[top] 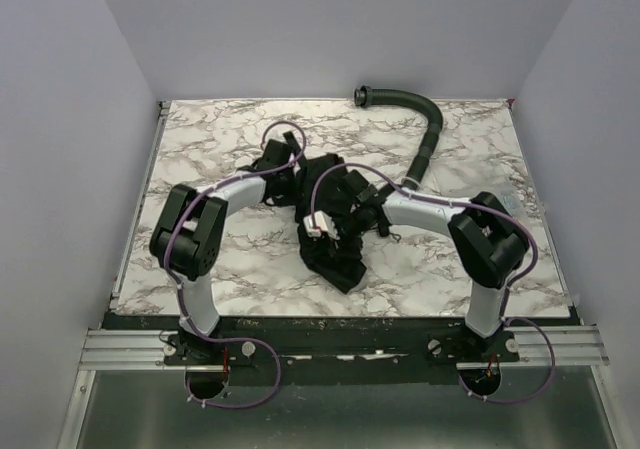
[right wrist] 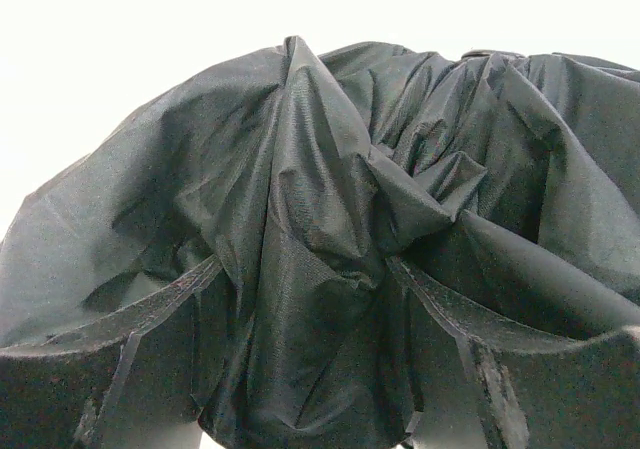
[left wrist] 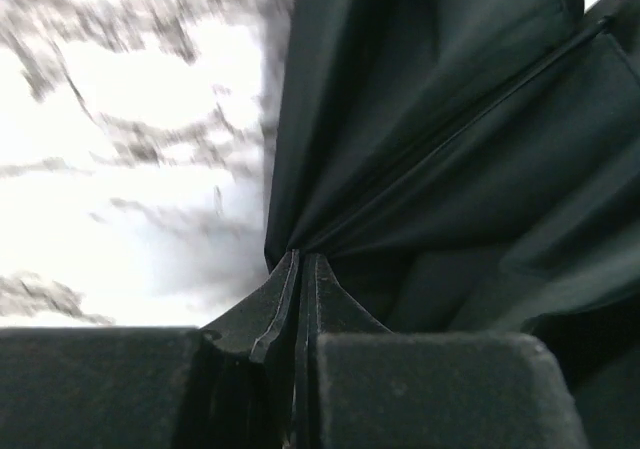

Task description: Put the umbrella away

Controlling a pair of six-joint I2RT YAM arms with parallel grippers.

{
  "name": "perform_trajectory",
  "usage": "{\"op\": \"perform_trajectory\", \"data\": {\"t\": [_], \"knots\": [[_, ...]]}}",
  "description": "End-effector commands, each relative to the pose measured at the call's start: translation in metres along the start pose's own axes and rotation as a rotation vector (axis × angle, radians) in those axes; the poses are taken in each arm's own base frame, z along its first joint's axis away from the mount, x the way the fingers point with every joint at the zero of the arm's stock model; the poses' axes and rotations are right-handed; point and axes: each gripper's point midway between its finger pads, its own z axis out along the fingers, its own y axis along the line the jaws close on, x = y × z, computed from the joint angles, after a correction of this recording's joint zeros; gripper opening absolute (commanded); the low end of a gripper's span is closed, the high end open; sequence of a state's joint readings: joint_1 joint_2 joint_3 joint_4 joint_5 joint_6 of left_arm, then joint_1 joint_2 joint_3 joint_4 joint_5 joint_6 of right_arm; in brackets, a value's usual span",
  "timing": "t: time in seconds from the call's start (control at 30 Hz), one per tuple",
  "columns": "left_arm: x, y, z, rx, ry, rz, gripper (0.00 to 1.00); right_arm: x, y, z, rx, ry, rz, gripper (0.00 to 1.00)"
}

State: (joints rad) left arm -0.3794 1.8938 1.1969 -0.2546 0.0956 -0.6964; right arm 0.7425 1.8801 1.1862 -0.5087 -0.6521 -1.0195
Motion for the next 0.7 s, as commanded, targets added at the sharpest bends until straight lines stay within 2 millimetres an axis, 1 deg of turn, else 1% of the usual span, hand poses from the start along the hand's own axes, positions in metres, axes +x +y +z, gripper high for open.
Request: {"op": "perform_trajectory", "data": {"t": [0.0,0.07,0.13,0.2,0.27,0.33,0.37,0.43,0.57,0.63,0.67], "knots": [[0.073,-0.015,-0.018,0.075,0.156,0.07,0.04,0.023,0.022,0.002,-0.044,0.08,0.08,0.65],[0.099,-0.016,-0.021,0.088,0.193,0.092,0.04,0.024,0.022,0.001,-0.035,0.088,0.08,0.64],[0.12,-0.016,-0.024,0.105,0.218,0.095,0.04,0.027,0.023,-0.001,-0.022,0.098,0.074,0.64],[0.136,-0.016,-0.028,0.125,0.233,0.089,0.04,0.032,0.025,-0.002,-0.012,0.115,0.073,0.64],[0.149,-0.018,-0.033,0.153,0.241,0.081,0.04,0.039,0.028,-0.005,-0.004,0.142,0.069,0.64],[0.153,-0.021,-0.039,0.179,0.232,0.081,0.04,0.046,0.034,-0.007,-0.004,0.167,0.053,0.65],[0.151,-0.024,-0.043,0.191,0.224,0.081,0.05,0.049,0.039,-0.009,-0.018,0.176,0.04,0.65],[0.14,-0.03,-0.053,0.21,0.183,0.092,0.09,0.054,0.05,-0.01,-0.05,0.184,0.02,0.66],[0.106,-0.052,-0.082,0.298,0.112,0.093,0.17,0.062,0.065,-0.013,-0.093,0.2,-0.024,0.65],[0.095,-0.058,-0.096,0.343,0.086,0.094,0.21,0.067,0.07,-0.014,-0.108,0.212,-0.053,0.64],[0.087,-0.059,-0.104,0.367,0.059,0.096,0.25,0.069,0.073,-0.015,-0.115,0.216,-0.069,0.64]]}}
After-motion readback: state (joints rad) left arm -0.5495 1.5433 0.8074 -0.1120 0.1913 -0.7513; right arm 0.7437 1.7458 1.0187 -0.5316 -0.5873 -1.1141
